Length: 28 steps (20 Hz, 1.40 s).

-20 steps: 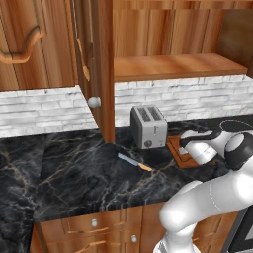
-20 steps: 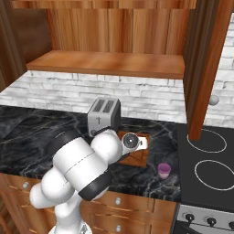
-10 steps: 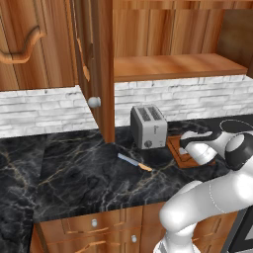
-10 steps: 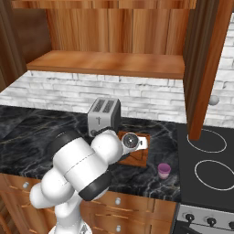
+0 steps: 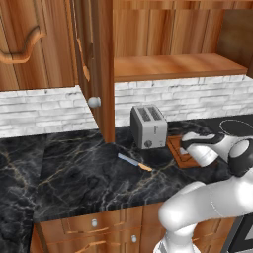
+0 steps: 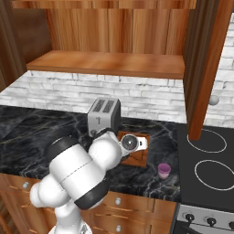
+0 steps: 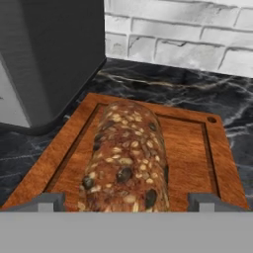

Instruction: Pick the bread, place it on the cutting board, pick the jam, place it on the counter, and close the cabinet.

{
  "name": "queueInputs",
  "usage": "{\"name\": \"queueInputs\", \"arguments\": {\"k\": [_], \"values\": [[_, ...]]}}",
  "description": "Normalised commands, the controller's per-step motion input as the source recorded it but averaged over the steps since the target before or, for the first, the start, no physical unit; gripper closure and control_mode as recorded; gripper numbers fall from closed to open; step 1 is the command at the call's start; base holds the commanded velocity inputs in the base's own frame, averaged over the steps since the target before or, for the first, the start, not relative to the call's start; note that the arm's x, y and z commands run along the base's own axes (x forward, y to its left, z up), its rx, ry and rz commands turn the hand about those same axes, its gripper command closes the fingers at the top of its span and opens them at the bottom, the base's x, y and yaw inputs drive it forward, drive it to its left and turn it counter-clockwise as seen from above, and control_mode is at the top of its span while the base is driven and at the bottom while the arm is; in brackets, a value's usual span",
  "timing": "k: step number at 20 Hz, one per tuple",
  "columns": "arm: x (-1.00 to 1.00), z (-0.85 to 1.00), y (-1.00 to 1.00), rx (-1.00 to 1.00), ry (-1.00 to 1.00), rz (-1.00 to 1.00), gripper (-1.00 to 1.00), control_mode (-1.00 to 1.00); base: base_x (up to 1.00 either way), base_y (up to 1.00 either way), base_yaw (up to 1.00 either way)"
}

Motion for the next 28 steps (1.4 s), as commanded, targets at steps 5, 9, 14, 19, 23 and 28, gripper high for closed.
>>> {"name": "queueInputs", "arguments": {"k": [5, 9, 14, 19, 23, 28], "values": [[-0.15, 0.32, -0.01, 0.00, -0.05, 0.00, -1.00, -1.00, 0.00, 0.00, 0.00], [-0.19, 0.34, -0.02, 0.00, -0.03, 0.00, -1.00, -1.00, 0.00, 0.00, 0.00], [-0.20, 0.32, -0.01, 0.00, -0.02, 0.00, -1.00, -1.00, 0.00, 0.00, 0.00], [-0.17, 0.32, 0.00, 0.00, 0.00, 0.00, -1.00, -1.00, 0.00, 0.00, 0.00], [-0.23, 0.34, 0.00, 0.00, 0.00, 0.00, -1.00, -1.00, 0.00, 0.00, 0.00], [-0.28, 0.27, 0.00, 0.00, 0.00, 0.00, -1.00, -1.00, 0.00, 0.00, 0.00]]}}
